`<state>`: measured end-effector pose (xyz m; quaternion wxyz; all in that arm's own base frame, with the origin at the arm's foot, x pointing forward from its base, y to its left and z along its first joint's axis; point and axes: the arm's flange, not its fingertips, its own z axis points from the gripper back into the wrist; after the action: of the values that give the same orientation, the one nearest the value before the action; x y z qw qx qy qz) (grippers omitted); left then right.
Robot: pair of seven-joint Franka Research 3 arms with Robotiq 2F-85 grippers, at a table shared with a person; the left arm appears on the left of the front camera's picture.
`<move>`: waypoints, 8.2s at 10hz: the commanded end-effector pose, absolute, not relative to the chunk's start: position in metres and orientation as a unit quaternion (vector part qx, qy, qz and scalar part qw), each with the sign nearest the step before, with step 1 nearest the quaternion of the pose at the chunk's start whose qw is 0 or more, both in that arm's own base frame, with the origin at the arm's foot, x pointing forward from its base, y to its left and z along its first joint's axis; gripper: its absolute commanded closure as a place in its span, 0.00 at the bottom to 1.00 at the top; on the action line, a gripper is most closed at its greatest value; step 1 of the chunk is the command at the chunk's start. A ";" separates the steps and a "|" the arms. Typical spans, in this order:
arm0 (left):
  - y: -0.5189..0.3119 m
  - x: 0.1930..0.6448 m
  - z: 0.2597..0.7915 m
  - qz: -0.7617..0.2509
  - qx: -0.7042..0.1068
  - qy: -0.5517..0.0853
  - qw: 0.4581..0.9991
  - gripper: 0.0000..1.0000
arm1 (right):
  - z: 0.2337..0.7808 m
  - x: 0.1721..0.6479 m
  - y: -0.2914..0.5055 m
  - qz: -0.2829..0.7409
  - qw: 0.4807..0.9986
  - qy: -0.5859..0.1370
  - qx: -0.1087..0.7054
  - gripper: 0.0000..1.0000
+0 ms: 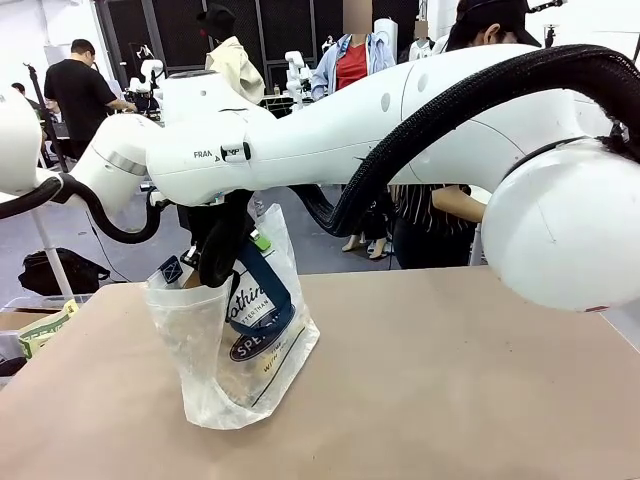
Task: Transfer purchased items from the store into the shopping bag.
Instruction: Move the Reusable shopping bag to the right side of the table.
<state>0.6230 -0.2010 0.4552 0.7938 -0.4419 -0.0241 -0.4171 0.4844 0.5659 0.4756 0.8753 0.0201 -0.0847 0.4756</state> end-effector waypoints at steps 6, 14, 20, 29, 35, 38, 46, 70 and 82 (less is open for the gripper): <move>-0.205 0.619 0.455 -0.425 -0.455 -0.009 0.783 1.00 | 0.482 0.491 0.571 0.461 0.881 -0.106 0.004 0.68; -0.200 0.620 0.454 -0.416 -0.454 -0.014 0.788 1.00 | 0.491 0.474 0.552 0.439 0.892 -0.109 0.000 0.00; -0.198 0.620 0.453 -0.420 -0.451 -0.017 0.787 1.00 | 0.530 0.433 0.498 0.405 0.903 -0.142 0.017 0.00; -0.203 0.611 0.463 -0.435 -0.412 -0.028 0.800 1.00 | 0.568 0.413 0.162 -0.039 0.994 -0.101 -0.006 0.00; -0.203 0.602 0.472 -0.431 -0.383 -0.028 0.817 1.00 | 0.483 0.370 0.006 -0.301 0.952 0.000 0.045 0.00; -0.200 0.601 0.481 -0.411 -0.355 -0.032 0.839 1.00 | 0.491 0.381 0.005 -0.264 0.964 0.017 0.012 0.00; -0.052 0.538 0.592 -0.209 -0.210 -0.053 0.954 1.00 | 0.491 0.381 0.005 -0.264 0.964 0.017 0.012 0.00; -0.030 0.476 0.669 0.033 -0.061 -0.221 0.973 0.00 | 0.491 0.381 0.005 -0.264 0.964 0.017 0.012 0.00; -0.251 0.608 0.516 -0.249 -0.118 -0.048 0.960 0.00 | 0.491 0.381 0.005 -0.264 0.964 0.017 0.012 0.00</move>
<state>0.6038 -0.2555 0.5103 0.9636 -0.1059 -0.0649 -0.2366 0.3788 0.0078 0.4881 0.9625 0.0216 0.0146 -0.2700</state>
